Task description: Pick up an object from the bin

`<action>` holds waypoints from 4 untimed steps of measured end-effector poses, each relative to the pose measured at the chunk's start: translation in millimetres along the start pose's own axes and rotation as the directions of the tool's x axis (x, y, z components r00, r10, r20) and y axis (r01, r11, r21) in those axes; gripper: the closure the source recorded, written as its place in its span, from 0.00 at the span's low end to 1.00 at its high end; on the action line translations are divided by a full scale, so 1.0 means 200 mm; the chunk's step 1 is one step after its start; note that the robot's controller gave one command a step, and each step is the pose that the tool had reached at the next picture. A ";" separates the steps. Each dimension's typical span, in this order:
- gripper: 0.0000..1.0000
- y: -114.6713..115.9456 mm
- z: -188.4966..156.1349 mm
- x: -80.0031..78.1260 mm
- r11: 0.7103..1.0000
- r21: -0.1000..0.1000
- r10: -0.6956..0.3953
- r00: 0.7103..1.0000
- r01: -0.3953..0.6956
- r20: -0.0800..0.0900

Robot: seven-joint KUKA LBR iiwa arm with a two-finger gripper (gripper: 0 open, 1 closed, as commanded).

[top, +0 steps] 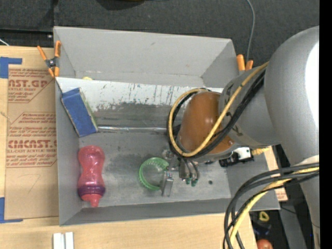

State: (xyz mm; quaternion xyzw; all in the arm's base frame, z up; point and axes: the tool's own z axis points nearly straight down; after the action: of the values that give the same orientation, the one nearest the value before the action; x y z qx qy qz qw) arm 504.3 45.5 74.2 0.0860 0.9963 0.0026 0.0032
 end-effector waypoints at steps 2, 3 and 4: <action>1.00 0.00 -0.07 -0.01 1.000 -0.002 0.000 1.000 0.000 0.007; 1.00 0.00 -0.13 0.00 1.000 -0.001 0.000 1.000 0.000 0.000; 1.00 0.00 -0.35 0.00 1.000 0.000 0.000 1.000 0.000 -0.004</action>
Offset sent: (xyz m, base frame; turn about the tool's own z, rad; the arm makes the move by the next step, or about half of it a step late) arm 0.0003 0.0000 0.0088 0.0001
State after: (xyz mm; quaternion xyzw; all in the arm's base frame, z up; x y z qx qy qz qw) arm 503.0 45.8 143.3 0.0861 0.9963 0.0027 0.0014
